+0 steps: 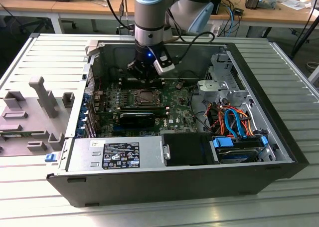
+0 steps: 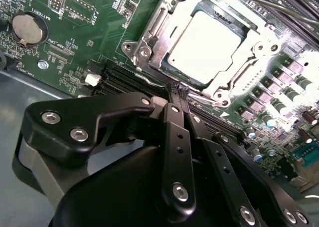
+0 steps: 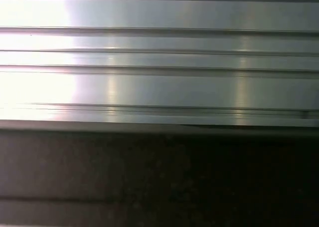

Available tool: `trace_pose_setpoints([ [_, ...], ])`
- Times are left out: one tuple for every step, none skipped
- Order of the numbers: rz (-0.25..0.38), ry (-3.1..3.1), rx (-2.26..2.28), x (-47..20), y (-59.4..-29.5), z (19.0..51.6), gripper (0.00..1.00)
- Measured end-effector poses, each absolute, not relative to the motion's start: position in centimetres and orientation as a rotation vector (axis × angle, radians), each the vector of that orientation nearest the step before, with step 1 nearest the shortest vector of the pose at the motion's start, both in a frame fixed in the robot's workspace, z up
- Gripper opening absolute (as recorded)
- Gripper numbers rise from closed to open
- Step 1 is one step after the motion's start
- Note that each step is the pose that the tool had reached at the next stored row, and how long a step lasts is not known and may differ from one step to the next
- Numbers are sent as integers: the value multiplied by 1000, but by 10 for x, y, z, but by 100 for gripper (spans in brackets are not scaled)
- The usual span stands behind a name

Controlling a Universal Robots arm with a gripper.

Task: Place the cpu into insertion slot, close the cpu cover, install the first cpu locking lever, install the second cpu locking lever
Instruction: 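Install the first cpu locking lever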

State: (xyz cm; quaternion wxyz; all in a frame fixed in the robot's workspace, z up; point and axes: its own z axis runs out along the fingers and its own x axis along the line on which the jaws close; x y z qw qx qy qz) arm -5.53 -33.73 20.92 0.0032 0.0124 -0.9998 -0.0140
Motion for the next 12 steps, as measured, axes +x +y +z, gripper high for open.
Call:
trace_pose_setpoints([
  [-44, -3135, 39, -54, -337, 209, 11],
  [-44, -3135, 40, -53, -337, 208, 11],
  [-44, -3135, 40, -52, -337, 207, 11],
  [-44, -3135, 40, -51, -337, 207, 11],
  [-44, -3135, 40, -50, -337, 206, 11],
  [-44, -3135, 40, -50, -337, 206, 11],
  [-44, -3135, 40, -49, -337, 205, 11],
  [-44, -3135, 41, -48, -337, 205, 11],
  [-43, -3134, 41, -48, -337, 205, 11],
  [-44, -3135, 41, -48, -337, 205, 11],
  [-44, -3135, 41, -48, -337, 204, 11],
  [-44, -3135, 41, -48, -337, 204, 11],
])
